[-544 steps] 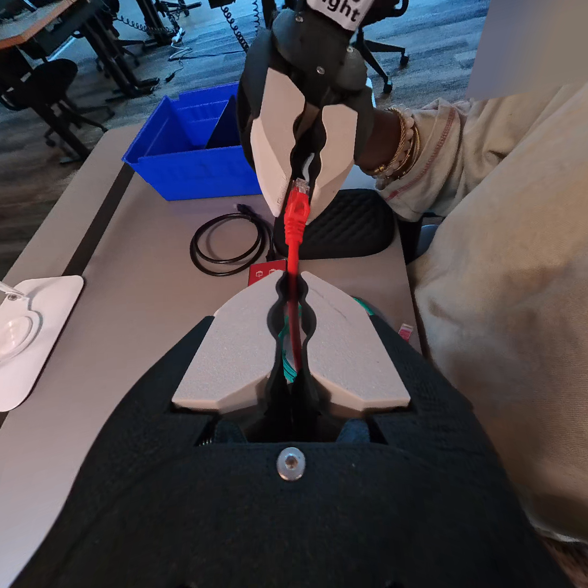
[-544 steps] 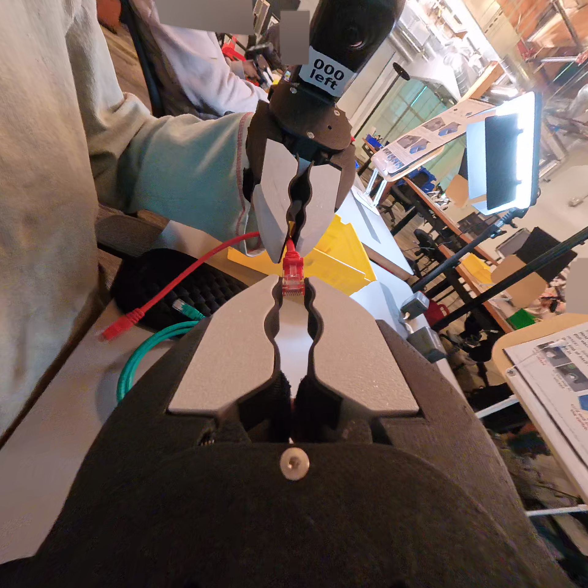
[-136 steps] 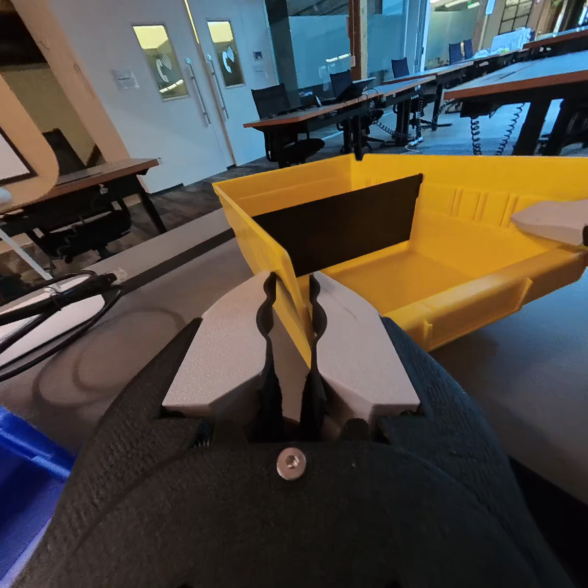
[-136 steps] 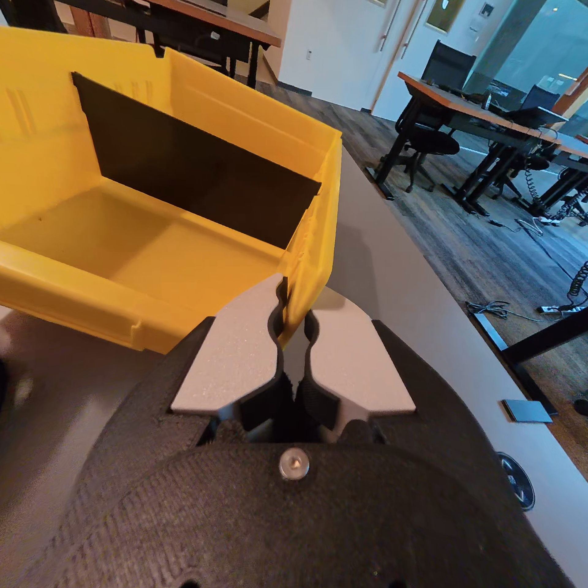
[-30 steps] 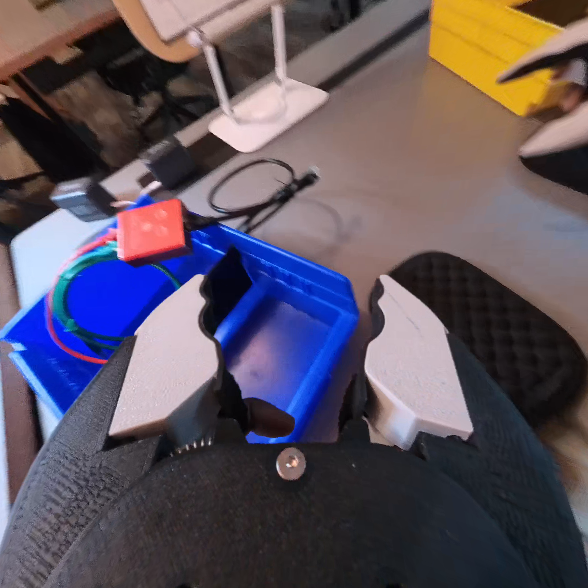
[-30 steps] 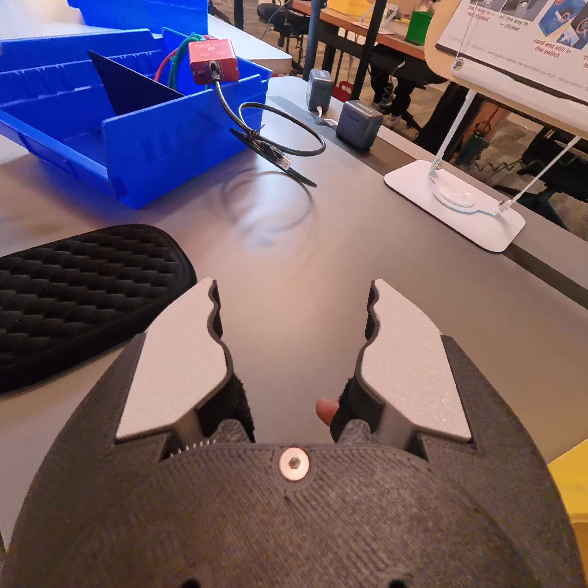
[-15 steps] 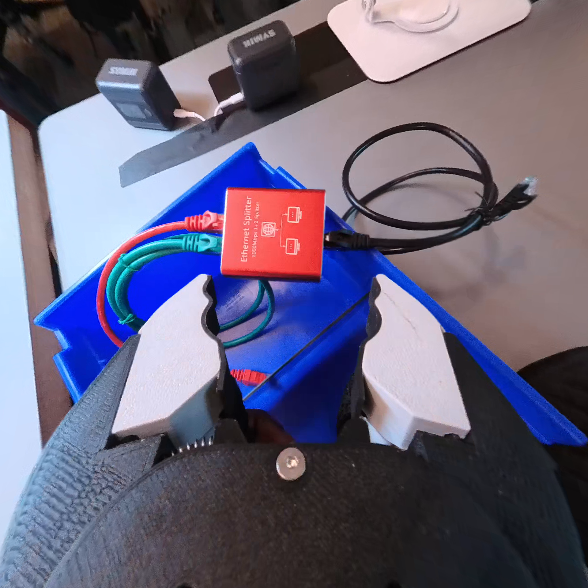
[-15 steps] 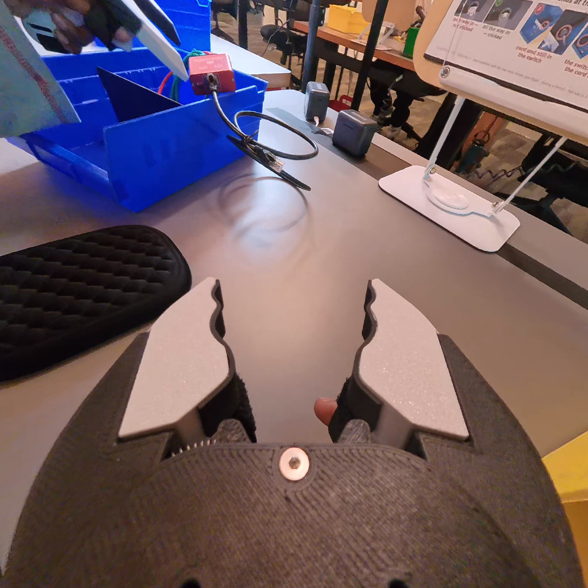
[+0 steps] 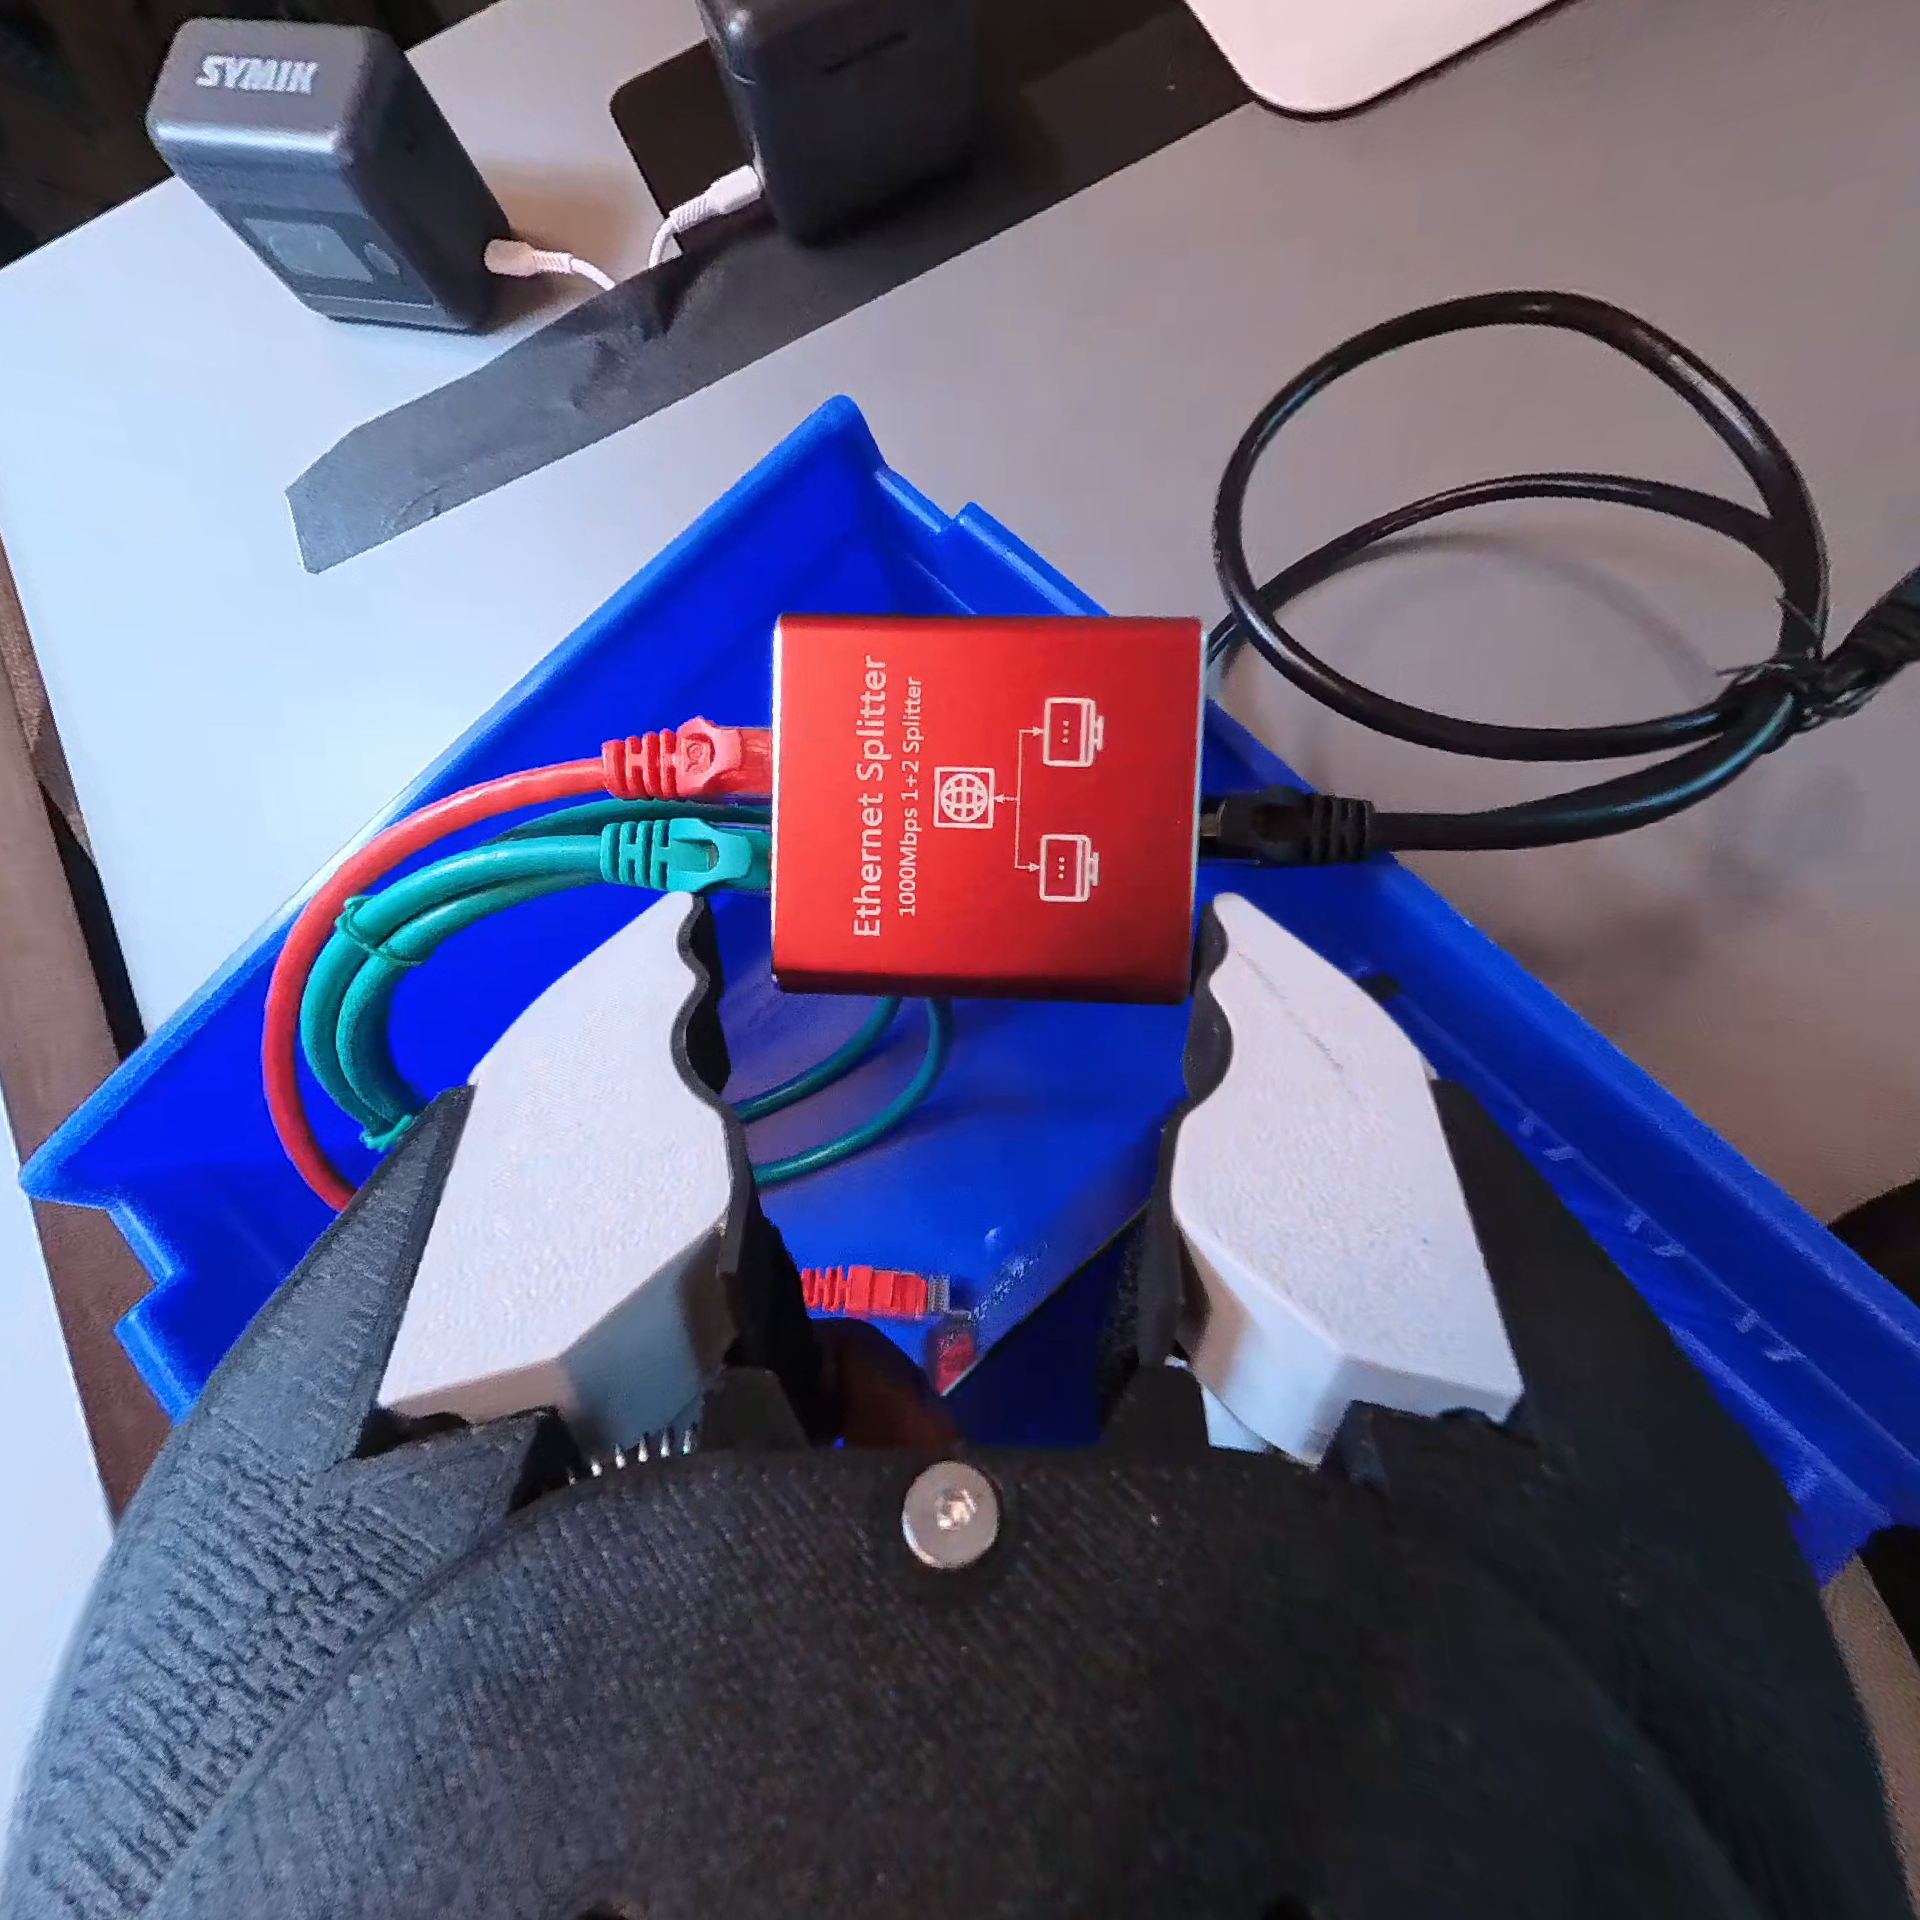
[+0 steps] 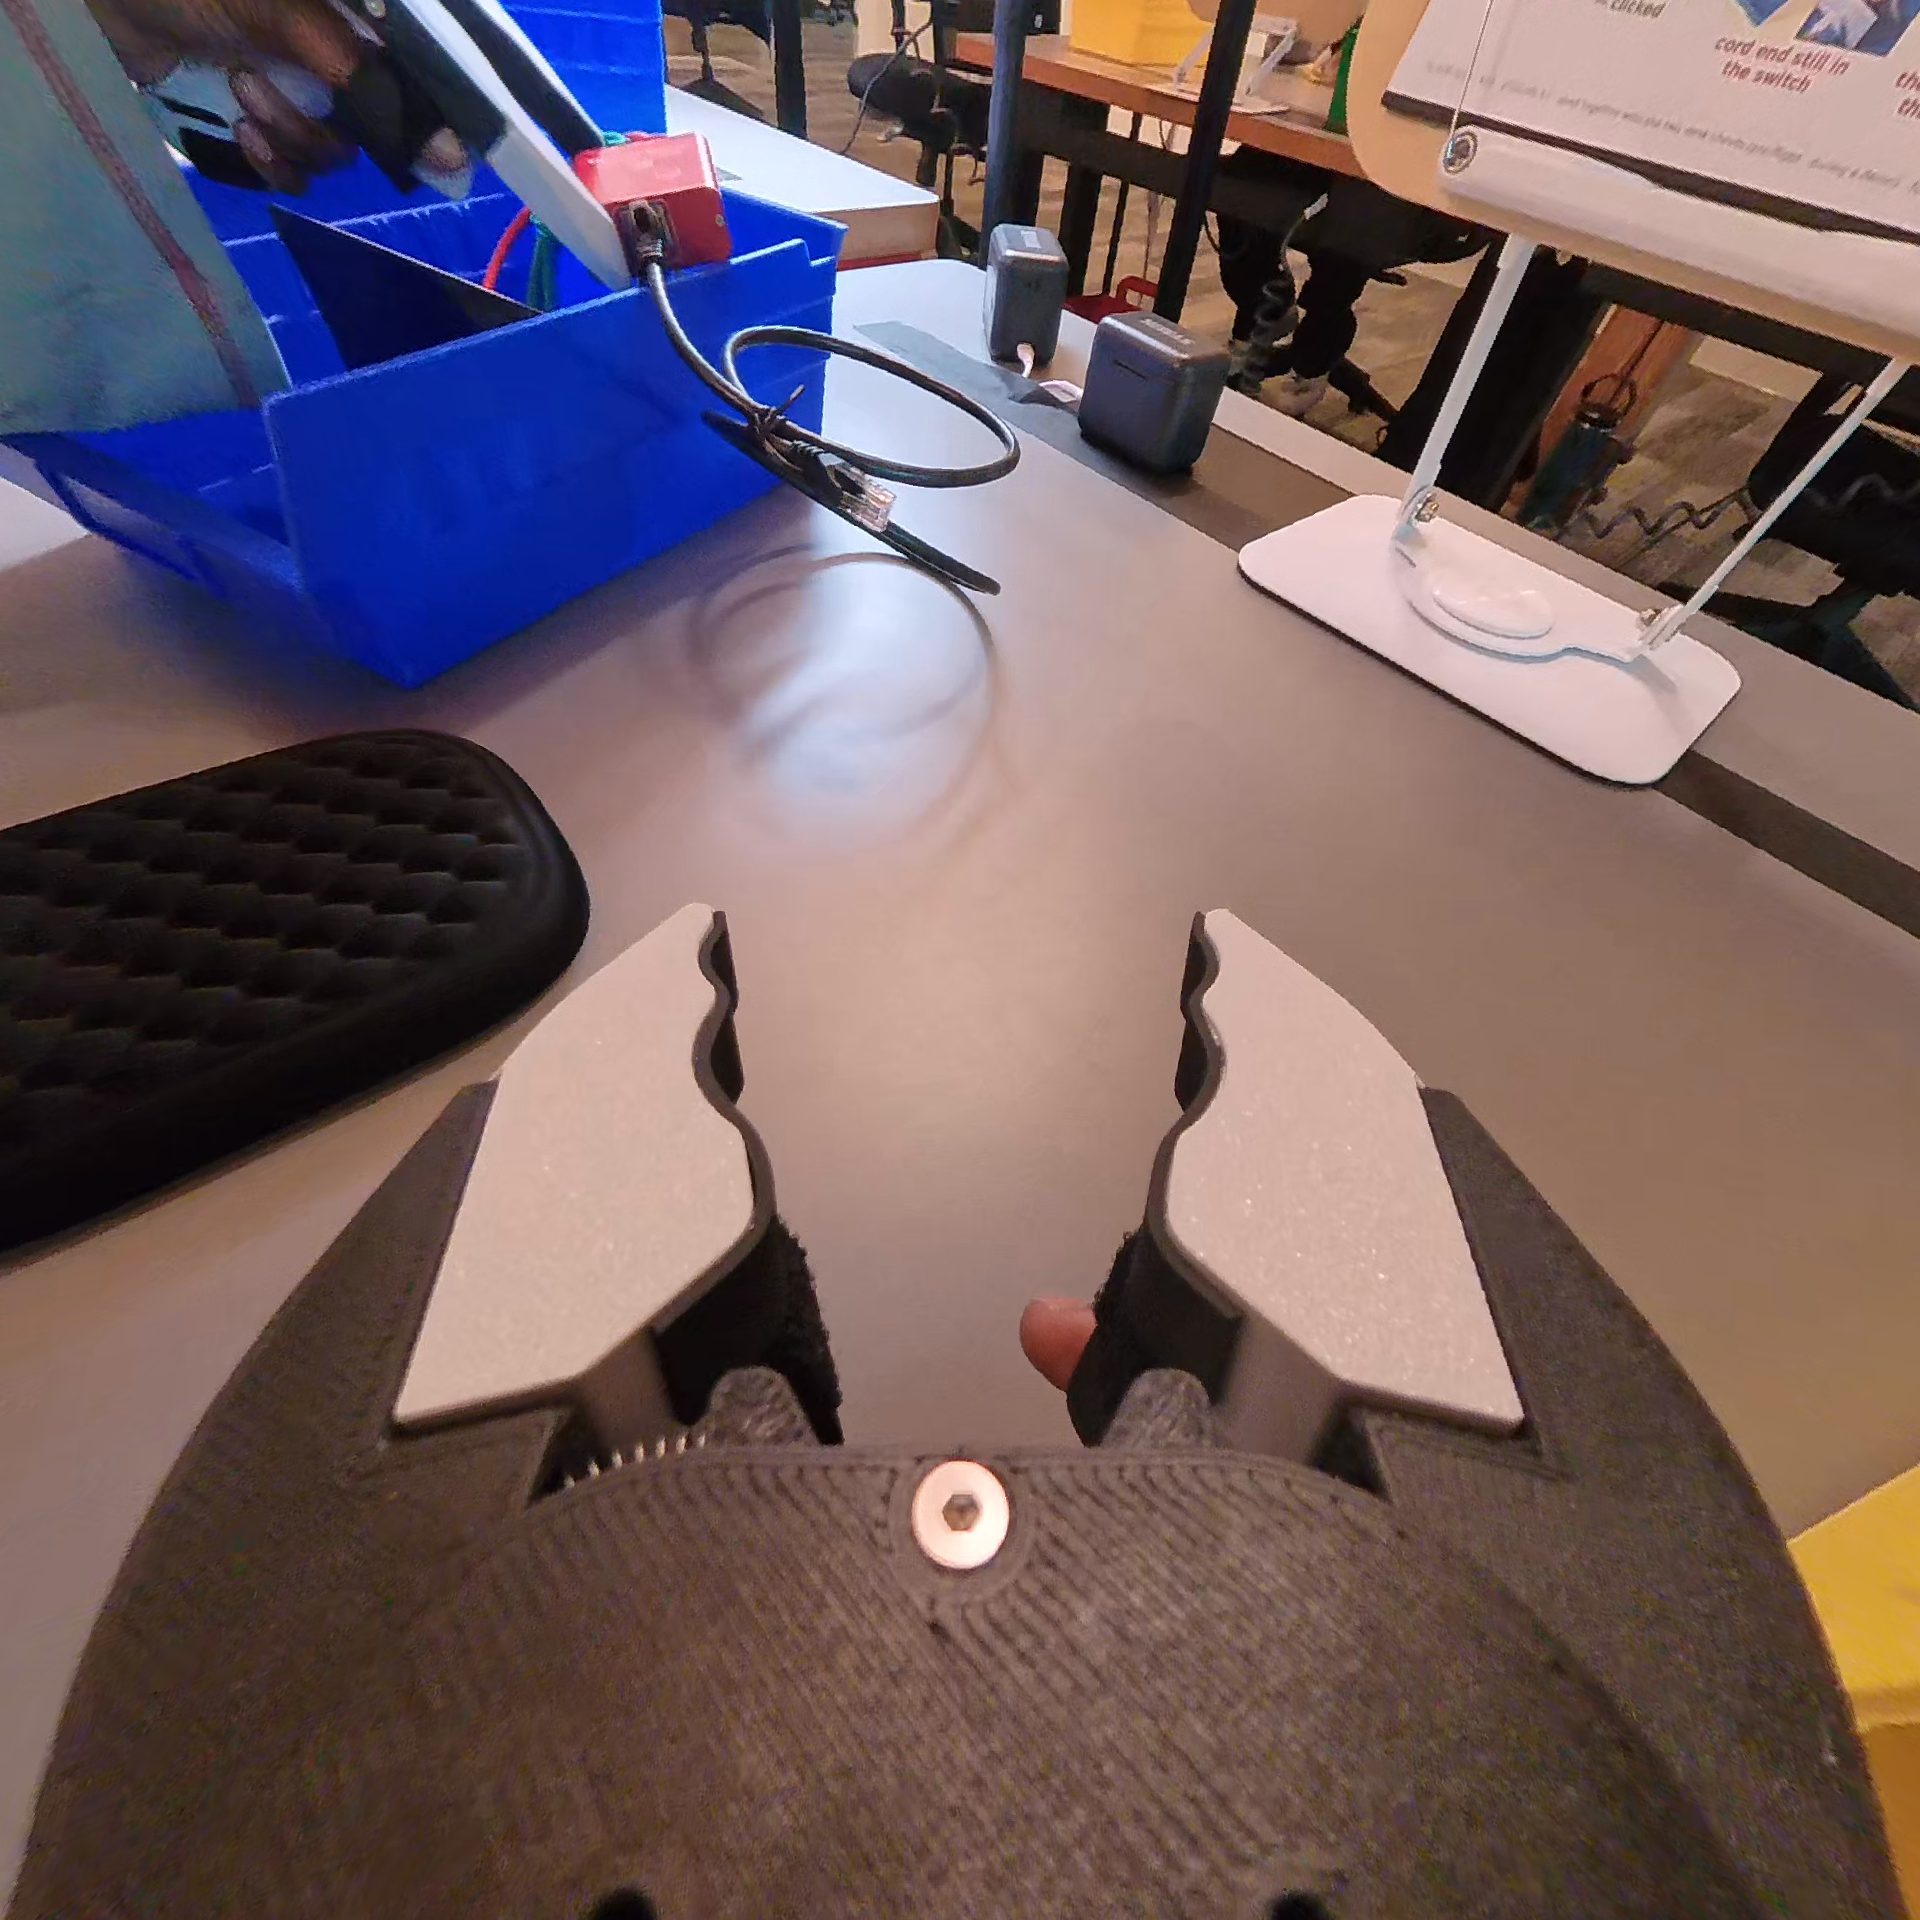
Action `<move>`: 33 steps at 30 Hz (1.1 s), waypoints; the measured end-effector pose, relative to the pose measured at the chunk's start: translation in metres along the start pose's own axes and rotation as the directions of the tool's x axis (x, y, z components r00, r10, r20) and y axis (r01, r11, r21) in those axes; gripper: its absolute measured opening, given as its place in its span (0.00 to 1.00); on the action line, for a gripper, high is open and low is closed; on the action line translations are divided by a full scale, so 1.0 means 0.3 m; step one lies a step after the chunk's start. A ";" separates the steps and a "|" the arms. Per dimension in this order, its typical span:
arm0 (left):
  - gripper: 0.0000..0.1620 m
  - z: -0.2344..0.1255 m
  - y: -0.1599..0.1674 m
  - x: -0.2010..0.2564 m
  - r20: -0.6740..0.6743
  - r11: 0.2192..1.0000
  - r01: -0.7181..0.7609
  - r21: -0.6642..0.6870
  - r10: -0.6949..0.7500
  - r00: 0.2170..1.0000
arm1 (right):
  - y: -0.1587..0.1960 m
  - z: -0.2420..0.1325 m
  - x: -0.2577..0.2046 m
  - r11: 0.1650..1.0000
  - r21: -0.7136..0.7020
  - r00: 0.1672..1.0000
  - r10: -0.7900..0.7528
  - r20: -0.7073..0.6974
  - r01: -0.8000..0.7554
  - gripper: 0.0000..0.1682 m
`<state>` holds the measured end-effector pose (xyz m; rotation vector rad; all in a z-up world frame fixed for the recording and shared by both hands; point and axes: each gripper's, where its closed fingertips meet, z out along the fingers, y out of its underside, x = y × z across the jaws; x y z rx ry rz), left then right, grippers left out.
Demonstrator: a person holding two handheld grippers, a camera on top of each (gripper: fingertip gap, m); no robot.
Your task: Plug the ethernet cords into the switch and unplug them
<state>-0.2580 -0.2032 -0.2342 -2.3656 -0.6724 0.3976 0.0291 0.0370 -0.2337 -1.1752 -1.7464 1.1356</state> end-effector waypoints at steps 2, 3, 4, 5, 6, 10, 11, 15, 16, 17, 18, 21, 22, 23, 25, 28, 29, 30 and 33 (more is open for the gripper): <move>0.52 0.004 -0.001 -0.001 -0.007 1.000 0.008 0.007 -0.008 1.000 | 0.001 0.003 -0.001 1.000 -0.002 1.000 0.002 0.002 -0.002 0.49; 0.50 0.006 -0.002 0.001 -0.014 1.000 0.001 0.017 -0.001 1.000 | 0.001 0.005 -0.002 1.000 -0.002 1.000 0.003 0.005 -0.003 0.49; 0.46 0.005 -0.008 0.004 -0.012 0.999 -0.012 0.041 0.013 1.000 | 0.000 0.007 -0.005 1.000 -0.002 1.000 0.003 0.010 -0.003 0.49; 0.46 0.005 -0.011 0.002 0.003 0.998 -0.024 0.061 0.024 1.000 | -0.001 0.009 -0.008 1.000 -0.002 1.000 0.001 0.013 -0.001 0.49; 0.46 0.003 -0.011 0.004 0.004 0.997 -0.027 0.078 0.027 1.000 | -0.003 0.010 -0.011 1.000 -0.002 1.000 -0.004 0.015 0.004 0.49; 0.46 -0.022 -0.011 0.024 0.022 0.989 -0.076 0.124 0.074 0.997 | -0.002 0.011 -0.015 1.000 -0.009 1.000 -0.012 0.016 0.012 0.49; 0.46 -0.034 -0.016 0.027 0.037 0.986 -0.094 0.137 0.089 0.995 | -0.002 0.011 -0.014 1.000 -0.011 1.000 -0.012 0.016 0.012 0.49; 0.46 -0.111 -0.067 0.038 0.088 0.968 -0.123 0.217 0.106 0.990 | -0.006 0.008 -0.013 1.000 -0.009 1.000 -0.013 0.012 0.013 0.48; 0.46 -0.138 -0.086 0.039 0.108 0.962 -0.133 0.241 0.109 0.988 | -0.008 0.008 -0.014 1.000 -0.008 1.000 -0.015 0.012 0.015 0.48; 0.46 -0.166 -0.105 0.042 0.129 0.954 -0.144 0.263 0.113 0.985 | -0.010 0.007 -0.017 1.000 -0.007 1.000 -0.017 0.011 0.017 0.48; 0.46 -0.196 -0.125 0.046 0.150 0.946 -0.160 0.284 0.121 0.981 | -0.011 0.006 -0.019 1.000 -0.007 1.000 -0.020 0.012 0.020 0.48; 0.46 -0.290 -0.191 0.063 0.236 0.910 -0.230 0.344 0.153 0.960 | -0.015 0.001 -0.029 1.000 -0.006 1.000 -0.028 0.014 0.028 0.48; 0.46 -0.321 -0.213 0.072 0.261 0.897 -0.250 0.364 0.160 0.952 | -0.017 -0.001 -0.032 1.000 -0.003 0.999 -0.030 0.015 0.030 0.48; 0.46 -0.352 -0.235 0.085 0.281 0.883 -0.269 0.385 0.166 0.945 | -0.019 -0.004 -0.035 1.000 -0.001 0.999 -0.031 0.015 0.031 0.48; 0.45 -0.409 -0.277 0.120 0.316 0.854 -0.306 0.422 0.178 0.932 | -0.025 -0.014 -0.038 0.999 0.008 0.999 -0.034 0.012 0.034 0.48; 0.45 -0.475 -0.334 0.200 0.349 0.806 -0.361 0.470 0.206 0.914 | -0.036 -0.034 -0.042 0.999 0.023 0.999 -0.039 0.008 0.039 0.47; 0.45 -0.491 -0.352 0.232 0.360 0.788 -0.383 0.482 0.220 0.907 | -0.040 -0.042 -0.041 0.999 0.029 0.999 -0.042 0.006 0.042 0.47; 0.45 -0.505 -0.368 0.266 0.368 0.771 -0.402 0.494 0.234 0.900 | -0.044 -0.051 -0.040 0.998 0.035 0.999 -0.044 0.003 0.044 0.47; 0.45 -0.532 -0.412 0.381 0.383 0.716 -0.462 0.523 0.287 0.878 | -0.058 -0.087 -0.030 0.997 0.061 0.999 -0.047 -0.002 0.047 0.47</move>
